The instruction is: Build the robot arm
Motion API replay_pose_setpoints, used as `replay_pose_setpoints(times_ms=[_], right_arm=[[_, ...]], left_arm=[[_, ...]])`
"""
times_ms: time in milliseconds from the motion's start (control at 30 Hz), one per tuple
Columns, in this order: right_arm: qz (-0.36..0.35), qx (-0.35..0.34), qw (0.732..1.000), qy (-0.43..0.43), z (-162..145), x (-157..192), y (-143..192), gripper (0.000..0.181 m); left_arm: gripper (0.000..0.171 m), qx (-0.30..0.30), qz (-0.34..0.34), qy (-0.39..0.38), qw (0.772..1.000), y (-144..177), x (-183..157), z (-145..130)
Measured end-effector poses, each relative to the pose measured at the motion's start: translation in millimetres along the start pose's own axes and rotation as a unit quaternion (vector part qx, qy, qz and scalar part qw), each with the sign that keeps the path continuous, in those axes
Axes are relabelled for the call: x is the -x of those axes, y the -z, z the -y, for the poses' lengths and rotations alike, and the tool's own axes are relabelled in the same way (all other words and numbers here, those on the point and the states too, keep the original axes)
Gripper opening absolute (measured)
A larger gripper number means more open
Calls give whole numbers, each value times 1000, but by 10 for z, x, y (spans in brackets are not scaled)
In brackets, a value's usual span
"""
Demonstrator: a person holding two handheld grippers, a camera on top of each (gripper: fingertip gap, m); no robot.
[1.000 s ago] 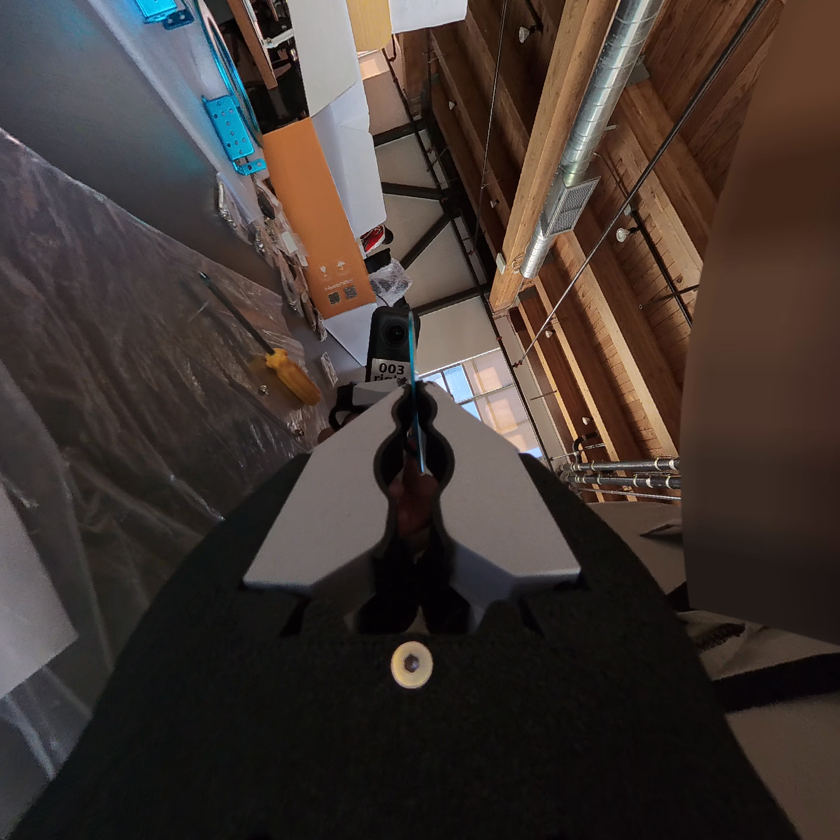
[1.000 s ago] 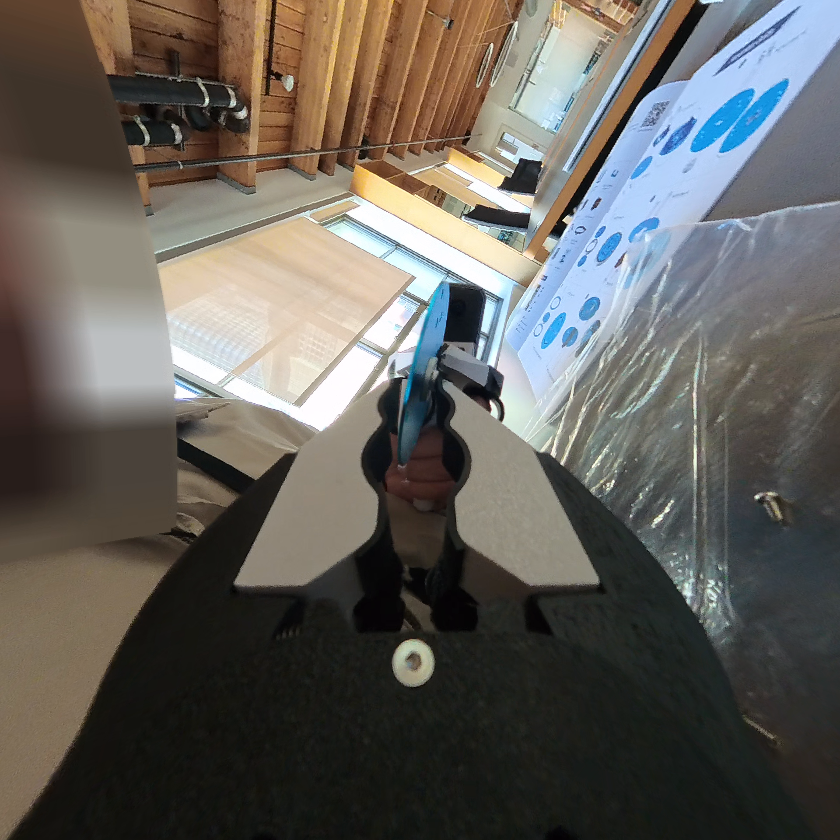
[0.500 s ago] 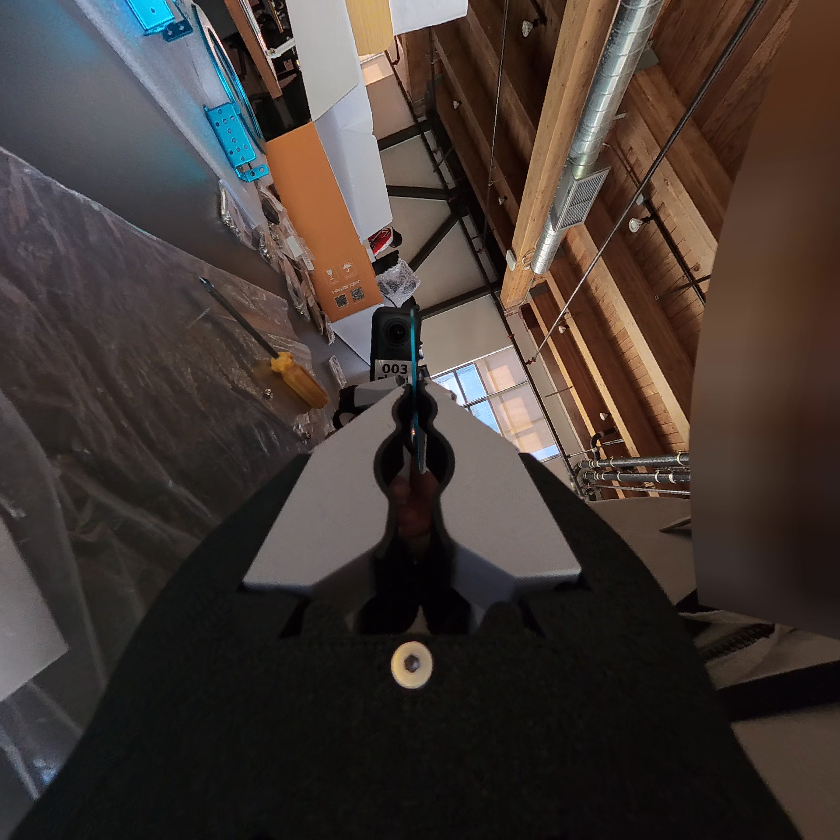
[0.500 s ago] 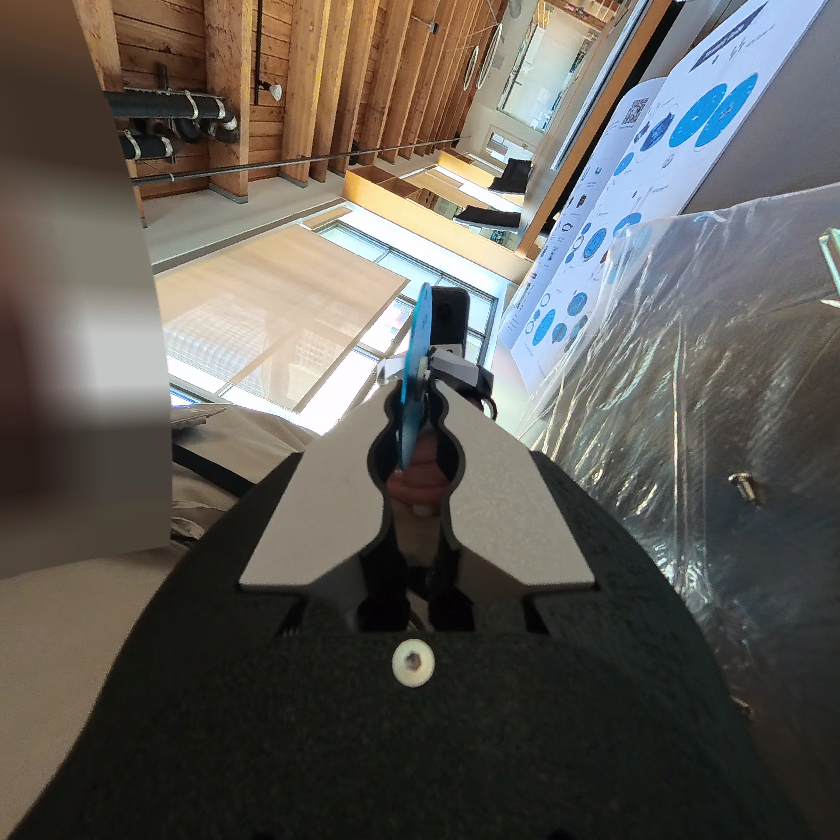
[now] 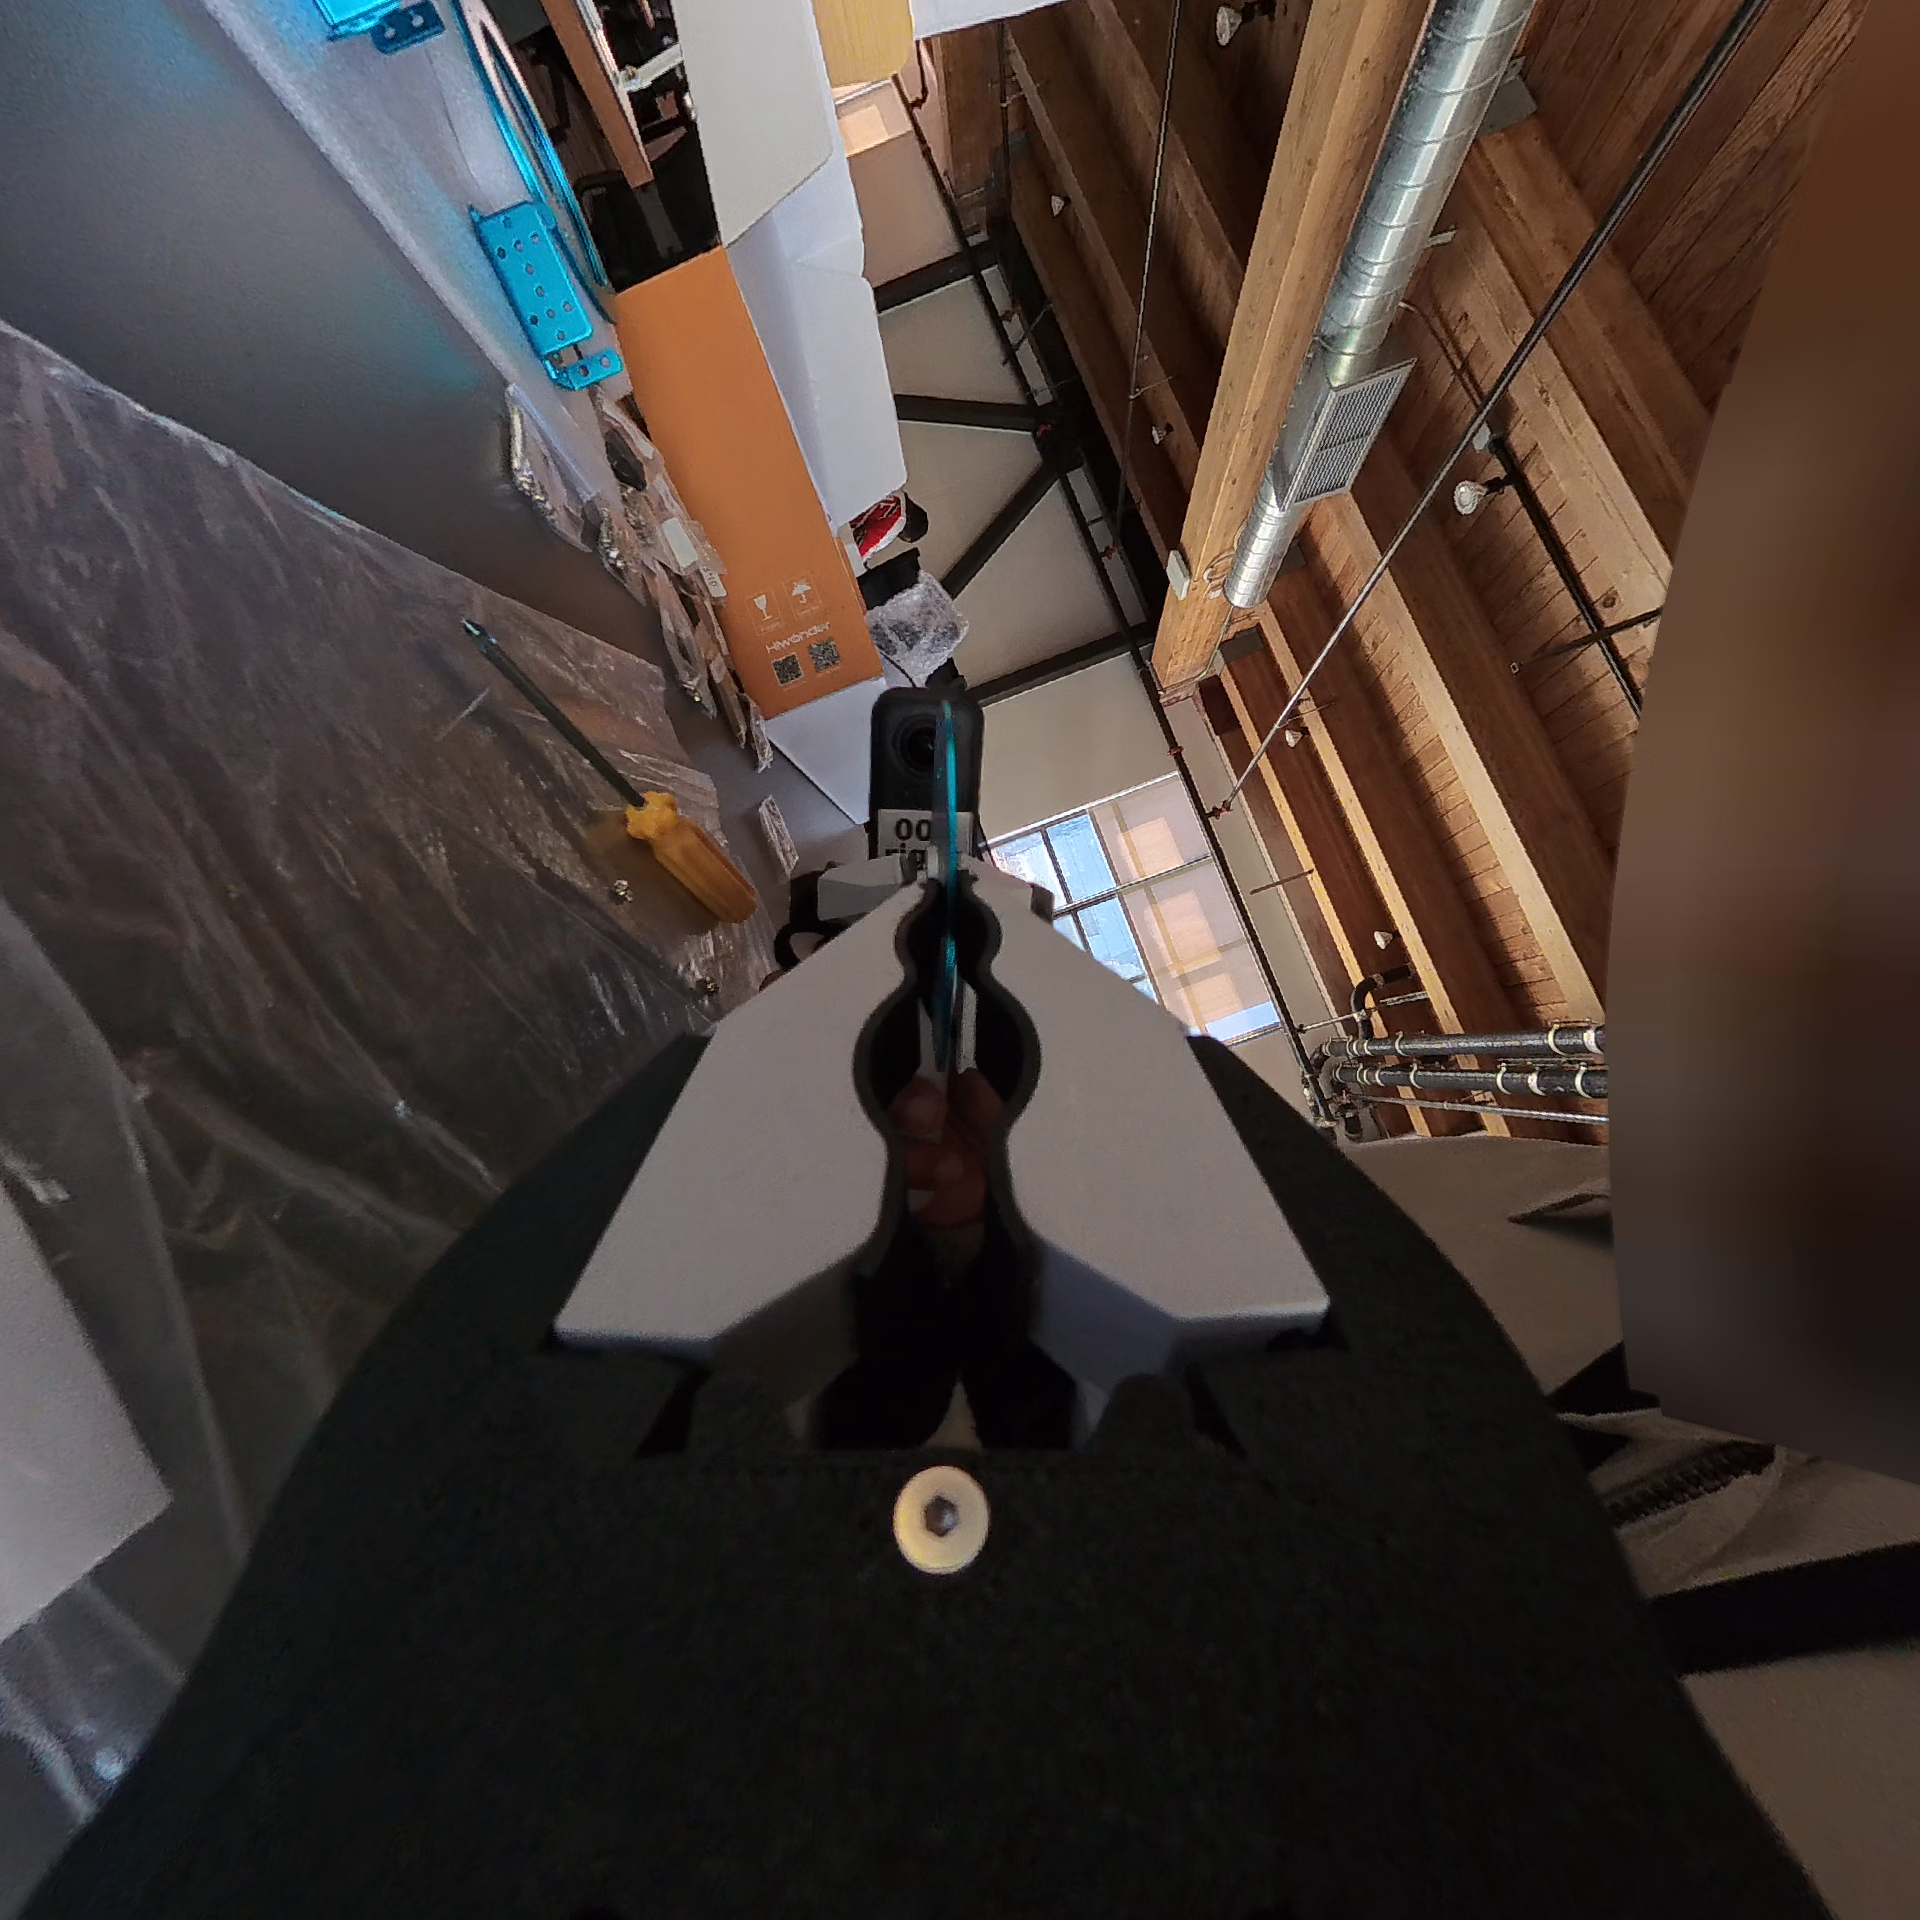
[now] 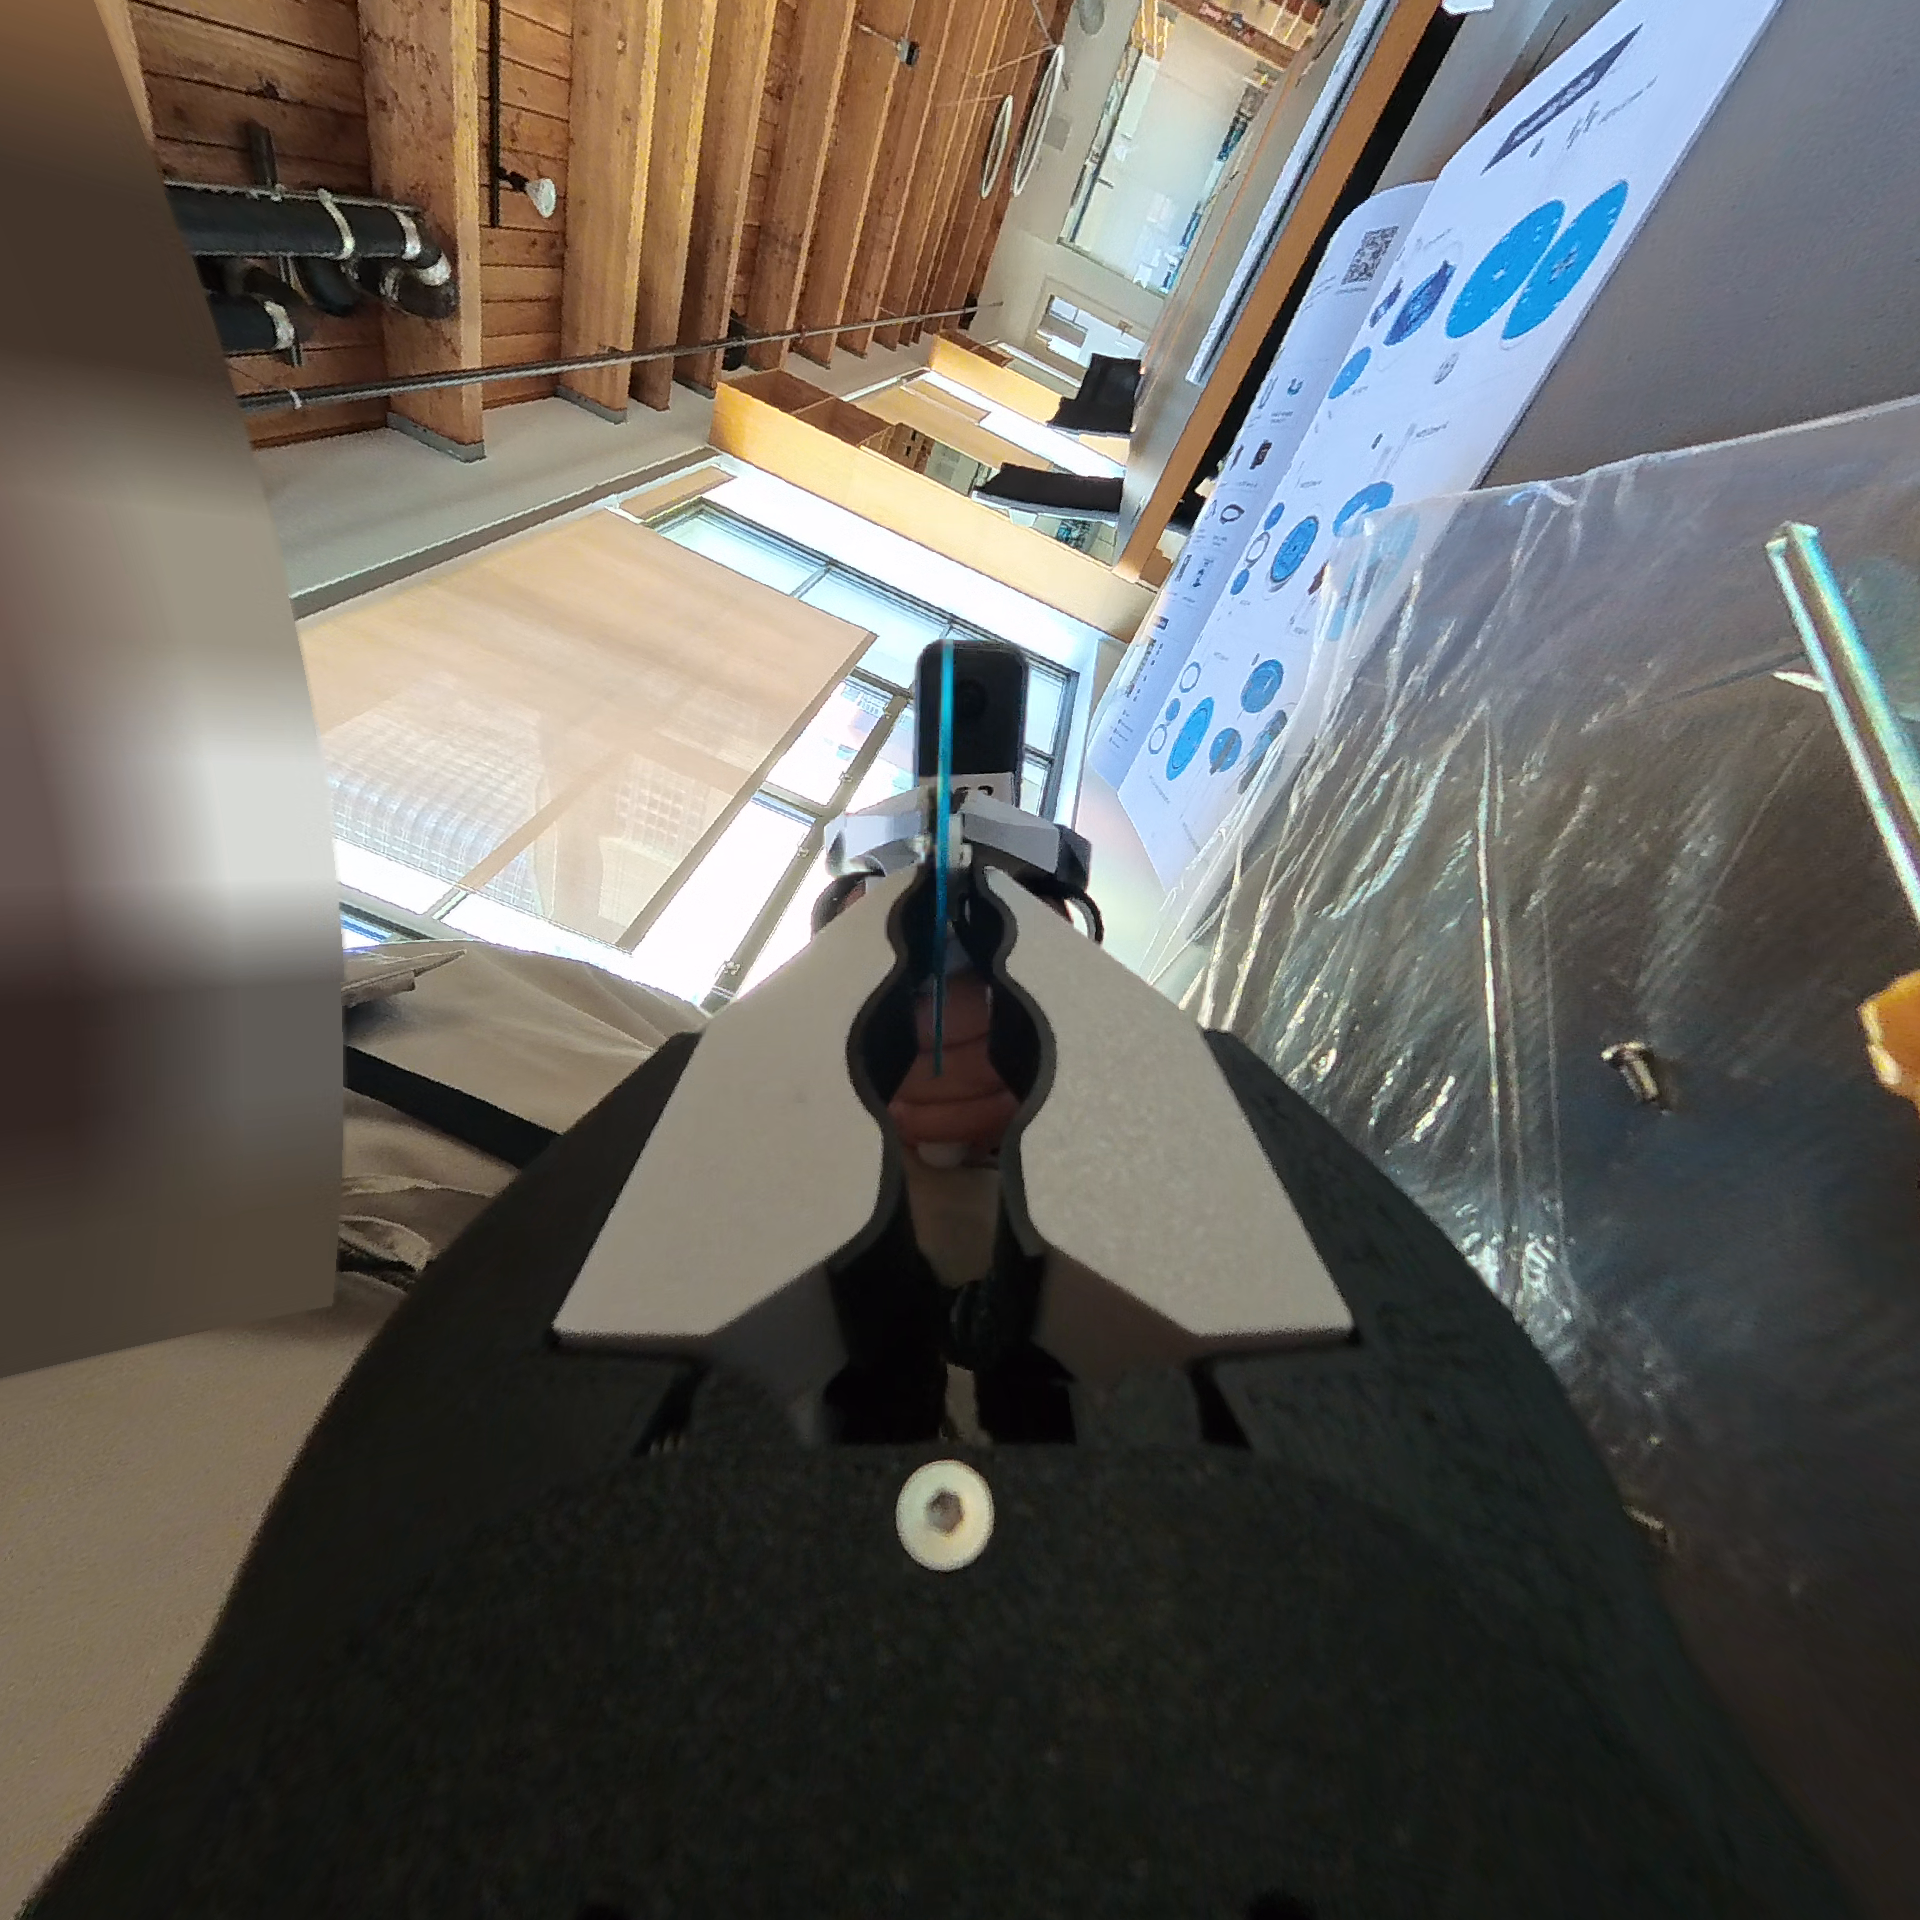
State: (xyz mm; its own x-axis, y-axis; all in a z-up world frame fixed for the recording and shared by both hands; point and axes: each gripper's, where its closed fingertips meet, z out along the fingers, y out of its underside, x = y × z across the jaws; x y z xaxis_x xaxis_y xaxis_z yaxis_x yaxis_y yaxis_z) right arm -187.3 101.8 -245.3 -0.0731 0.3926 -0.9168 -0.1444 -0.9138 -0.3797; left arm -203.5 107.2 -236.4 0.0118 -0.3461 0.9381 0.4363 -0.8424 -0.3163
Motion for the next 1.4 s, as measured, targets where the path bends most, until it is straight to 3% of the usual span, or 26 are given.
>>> replay_pose_setpoints(times_ms=[100, 167, 267, 333, 400, 467, 700, 767, 833, 1033, 1200, 1400], right_arm=[[-16, 1, 1000, -6, -6, -60, 10, 4], [-34, -6, 999, -6, 13, -113, 38, 4], [-55, -11, 998, -14, 34, -186, 93, 4], [-62, -8, 998, -23, 15, -208, 105, 4], [-62, -2, 997, -33, -17, -208, 103, 4], [-60, 8, 998, -30, -55, -166, 92, 4], [-94, 39, 994, 30, -258, -103, 162, 4], [-103, 25, 994, 30, -284, -122, 223, 4], [-122, 10, 992, 40, -295, -162, 288, 4], [-144, -12, 987, 75, -287, -147, 361, 4], [-141, 3, 987, 76, -346, -142, 330, 4], [-141, -1, 987, 71, -331, -156, 343, 4]], left_arm=[[5, 9, 8, -3, 1000, 7, 36, -8], [25, 14, 32, -31, 999, 46, 58, 1], [28, 37, 103, -142, 984, 232, 101, 13], [26, 111, 131, -259, 951, 361, 75, -165], [24, 213, 165, -381, 884, 530, 164, -422], [17, 268, 181, -472, 820, 664, 252, -566], [14, 364, 160, -513, 761, 609, 421, -823], [19, 381, 178, -498, 759, 572, 512, -860], [26, 385, 189, -467, 773, 535, 533, -939], [17, 314, 262, -447, 796, 496, 610, -949], [5, 306, 284, -469, 778, 500, 642, -924], [5, 318, 271, -491, 765, 464, 635, -969]])
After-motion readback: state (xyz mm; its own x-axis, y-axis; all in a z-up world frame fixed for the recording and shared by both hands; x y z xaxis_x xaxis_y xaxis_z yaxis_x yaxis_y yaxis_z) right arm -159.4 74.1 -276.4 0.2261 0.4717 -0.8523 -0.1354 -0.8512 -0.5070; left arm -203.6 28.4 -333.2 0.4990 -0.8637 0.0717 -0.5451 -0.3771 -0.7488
